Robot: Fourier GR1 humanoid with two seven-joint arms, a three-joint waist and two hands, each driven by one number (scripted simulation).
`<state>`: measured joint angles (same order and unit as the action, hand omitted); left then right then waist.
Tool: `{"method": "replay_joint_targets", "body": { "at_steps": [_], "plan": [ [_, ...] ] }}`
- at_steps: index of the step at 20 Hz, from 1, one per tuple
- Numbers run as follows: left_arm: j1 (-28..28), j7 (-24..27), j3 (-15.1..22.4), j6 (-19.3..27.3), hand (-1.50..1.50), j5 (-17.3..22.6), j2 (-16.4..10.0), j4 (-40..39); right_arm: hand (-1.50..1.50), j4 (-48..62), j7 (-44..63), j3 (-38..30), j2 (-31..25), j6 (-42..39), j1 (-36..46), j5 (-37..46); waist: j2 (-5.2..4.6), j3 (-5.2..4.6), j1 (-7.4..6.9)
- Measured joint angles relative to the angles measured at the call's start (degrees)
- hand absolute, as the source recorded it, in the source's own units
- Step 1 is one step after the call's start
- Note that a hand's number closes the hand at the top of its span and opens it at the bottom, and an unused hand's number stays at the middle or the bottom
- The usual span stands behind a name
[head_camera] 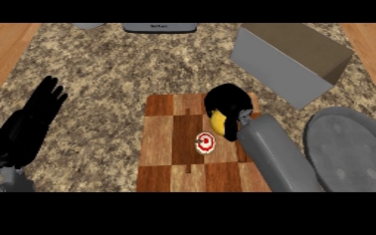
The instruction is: Pick the lemon from the cutting board and place it in the cardboard box
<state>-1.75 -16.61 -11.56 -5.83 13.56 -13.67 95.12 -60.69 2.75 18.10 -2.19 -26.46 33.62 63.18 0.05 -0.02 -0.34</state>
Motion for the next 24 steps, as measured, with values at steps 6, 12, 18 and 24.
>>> {"method": "replay_joint_targets", "body": {
  "at_steps": [6,12,18,24],
  "plan": [
    [-1.06,1.18,0.59,-0.09,0.00,-1.20,0.62,-1.57,1.50,4.49,13.43,4.76,1.60,6.85,3.38,-7.87,-0.10,-0.02,-0.71],
    [-1.33,0.74,0.24,-0.08,0.00,-1.16,0.99,-1.69,1.50,8.90,18.58,7.35,2.00,12.35,8.26,-11.57,-0.06,-0.03,-0.51],
    [-1.67,0.87,-0.98,-0.76,0.00,-0.53,0.47,-2.39,1.50,2.67,22.93,8.89,1.96,14.97,9.25,-10.36,-0.01,0.00,-0.06],
    [-1.04,0.45,-1.12,-0.62,0.00,-0.66,0.56,-1.84,1.50,-11.06,28.14,9.59,1.39,13.97,10.85,-9.78,0.27,0.00,0.49]
  ]
}}
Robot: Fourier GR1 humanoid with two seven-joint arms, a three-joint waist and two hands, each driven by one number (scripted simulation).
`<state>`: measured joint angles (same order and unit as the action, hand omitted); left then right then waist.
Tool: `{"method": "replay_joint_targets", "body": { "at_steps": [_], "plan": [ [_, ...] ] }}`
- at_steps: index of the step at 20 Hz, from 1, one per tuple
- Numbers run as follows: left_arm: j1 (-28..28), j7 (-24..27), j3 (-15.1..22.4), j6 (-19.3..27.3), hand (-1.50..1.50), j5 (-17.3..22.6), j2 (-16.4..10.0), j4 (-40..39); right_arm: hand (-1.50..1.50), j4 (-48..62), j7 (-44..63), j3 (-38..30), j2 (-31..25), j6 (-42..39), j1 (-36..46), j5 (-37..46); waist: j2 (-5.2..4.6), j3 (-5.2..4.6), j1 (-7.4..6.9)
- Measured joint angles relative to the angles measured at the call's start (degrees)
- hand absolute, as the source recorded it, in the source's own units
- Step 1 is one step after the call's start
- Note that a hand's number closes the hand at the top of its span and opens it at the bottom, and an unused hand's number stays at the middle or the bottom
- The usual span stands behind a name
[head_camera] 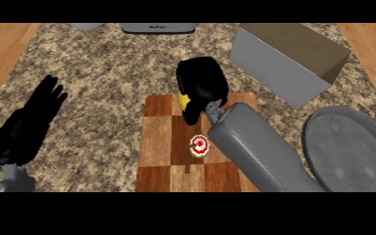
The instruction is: Pick the lemon from the cutting board and place it in the cardboard box
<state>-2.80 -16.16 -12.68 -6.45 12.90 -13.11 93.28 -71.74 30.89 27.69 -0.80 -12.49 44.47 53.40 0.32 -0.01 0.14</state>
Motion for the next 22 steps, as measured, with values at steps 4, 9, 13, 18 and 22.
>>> {"method": "replay_joint_targets", "body": {
  "at_steps": [4,9,13,18,22],
  "plan": [
    [1.04,0.75,-0.07,-0.22,0.00,-0.26,0.15,0.23,1.50,-9.18,5.49,-2.47,-0.44,-1.60,2.80,1.62,0.13,0.00,0.31],
    [1.95,-0.04,0.58,0.21,0.00,-0.51,0.91,2.06,1.50,-16.76,13.81,-5.58,-0.16,-3.72,5.35,5.32,0.06,0.01,0.13],
    [1.84,-0.37,0.96,0.29,0.00,-0.69,1.28,2.69,1.50,-18.76,15.14,-10.41,-2.75,-4.73,6.90,6.60,-0.11,0.01,-0.04],
    [0.84,0.00,0.34,0.06,0.00,-0.71,1.01,1.49,1.50,-17.64,12.92,-16.03,-6.13,-5.07,7.81,6.79,-0.24,0.00,-0.23],
    [1.05,-1.28,0.58,0.05,0.00,-0.51,1.09,3.23,1.50,-11.85,7.77,-19.72,-9.84,-4.53,9.24,6.44,-0.33,0.00,-0.53]
  ]
}}
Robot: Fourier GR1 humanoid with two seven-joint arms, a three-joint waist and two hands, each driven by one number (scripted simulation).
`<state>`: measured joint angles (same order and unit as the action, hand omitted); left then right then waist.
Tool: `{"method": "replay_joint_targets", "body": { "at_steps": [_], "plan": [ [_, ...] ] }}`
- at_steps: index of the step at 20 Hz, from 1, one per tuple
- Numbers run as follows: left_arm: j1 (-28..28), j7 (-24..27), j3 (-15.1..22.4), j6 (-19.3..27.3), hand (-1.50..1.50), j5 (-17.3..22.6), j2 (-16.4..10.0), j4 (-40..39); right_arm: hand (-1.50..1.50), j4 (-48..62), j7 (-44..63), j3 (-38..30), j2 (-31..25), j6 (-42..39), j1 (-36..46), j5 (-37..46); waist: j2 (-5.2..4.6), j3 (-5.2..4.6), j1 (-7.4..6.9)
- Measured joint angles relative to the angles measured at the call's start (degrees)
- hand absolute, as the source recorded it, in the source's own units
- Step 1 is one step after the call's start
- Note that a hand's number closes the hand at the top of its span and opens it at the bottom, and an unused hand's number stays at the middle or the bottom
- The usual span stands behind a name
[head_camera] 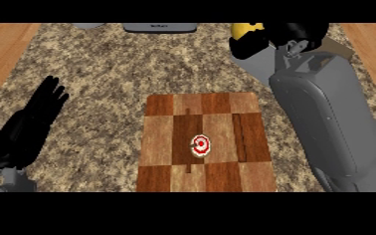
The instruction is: Pick the lemon from the cutting board and place it in the cardboard box
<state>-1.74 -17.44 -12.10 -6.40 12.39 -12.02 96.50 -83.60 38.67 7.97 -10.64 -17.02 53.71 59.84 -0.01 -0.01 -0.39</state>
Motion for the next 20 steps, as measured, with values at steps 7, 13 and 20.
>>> {"method": "replay_joint_targets", "body": {
  "at_steps": [7,13,20],
  "plan": [
    [-2.25,0.58,-0.09,0.06,0.00,-0.81,-0.04,-2.63,1.50,10.80,-10.15,-3.95,-2.67,7.45,0.28,0.40,-0.13,0.01,-0.17],
    [-1.54,-0.72,-0.95,-0.99,0.00,0.59,-0.71,-1.15,1.50,20.01,-17.17,-6.08,-2.43,14.82,-1.29,0.53,-0.14,0.02,-0.35],
    [-1.14,0.43,-0.02,-0.33,0.00,-0.91,0.44,-1.45,-1.50,32.35,-22.45,-9.97,-2.70,17.09,-1.77,-2.06,-0.04,-0.11,-0.67]
  ]
}}
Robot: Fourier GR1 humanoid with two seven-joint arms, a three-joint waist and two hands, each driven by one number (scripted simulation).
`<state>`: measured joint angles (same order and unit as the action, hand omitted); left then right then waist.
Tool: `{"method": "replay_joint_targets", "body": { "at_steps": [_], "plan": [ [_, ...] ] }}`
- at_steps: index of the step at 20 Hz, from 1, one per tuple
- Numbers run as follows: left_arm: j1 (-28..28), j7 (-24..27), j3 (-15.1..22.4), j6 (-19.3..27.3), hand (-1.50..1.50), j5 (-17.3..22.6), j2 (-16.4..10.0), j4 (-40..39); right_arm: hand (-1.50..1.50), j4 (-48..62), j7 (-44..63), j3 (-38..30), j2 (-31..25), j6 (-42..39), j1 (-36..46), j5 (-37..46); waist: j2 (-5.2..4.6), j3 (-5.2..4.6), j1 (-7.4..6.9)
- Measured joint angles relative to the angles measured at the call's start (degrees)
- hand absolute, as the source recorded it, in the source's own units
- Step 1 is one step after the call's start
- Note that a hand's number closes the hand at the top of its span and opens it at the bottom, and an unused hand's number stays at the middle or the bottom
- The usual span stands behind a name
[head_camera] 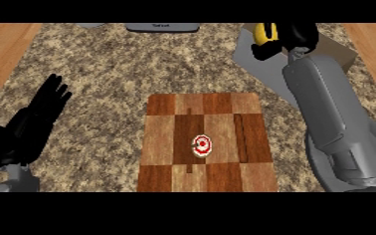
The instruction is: Pick the lemon from the cutting board and place it in the cardboard box
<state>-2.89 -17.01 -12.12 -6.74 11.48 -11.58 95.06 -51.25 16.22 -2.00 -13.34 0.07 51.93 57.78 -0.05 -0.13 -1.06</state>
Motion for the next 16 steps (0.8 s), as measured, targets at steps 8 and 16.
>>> {"method": "replay_joint_targets", "body": {
  "at_steps": [8,16],
  "plan": [
    [-0.06,-0.25,0.27,0.21,0.00,-0.07,0.58,0.40,-1.50,7.27,-5.57,-3.97,-0.91,0.32,-0.69,-3.87,0.57,-0.19,0.29],
    [0.89,0.46,0.19,0.65,0.00,-0.66,1.08,0.47,-1.50,4.68,-13.18,-13.84,1.84,9.73,-2.86,-14.84,0.14,0.09,0.66]
  ]
}}
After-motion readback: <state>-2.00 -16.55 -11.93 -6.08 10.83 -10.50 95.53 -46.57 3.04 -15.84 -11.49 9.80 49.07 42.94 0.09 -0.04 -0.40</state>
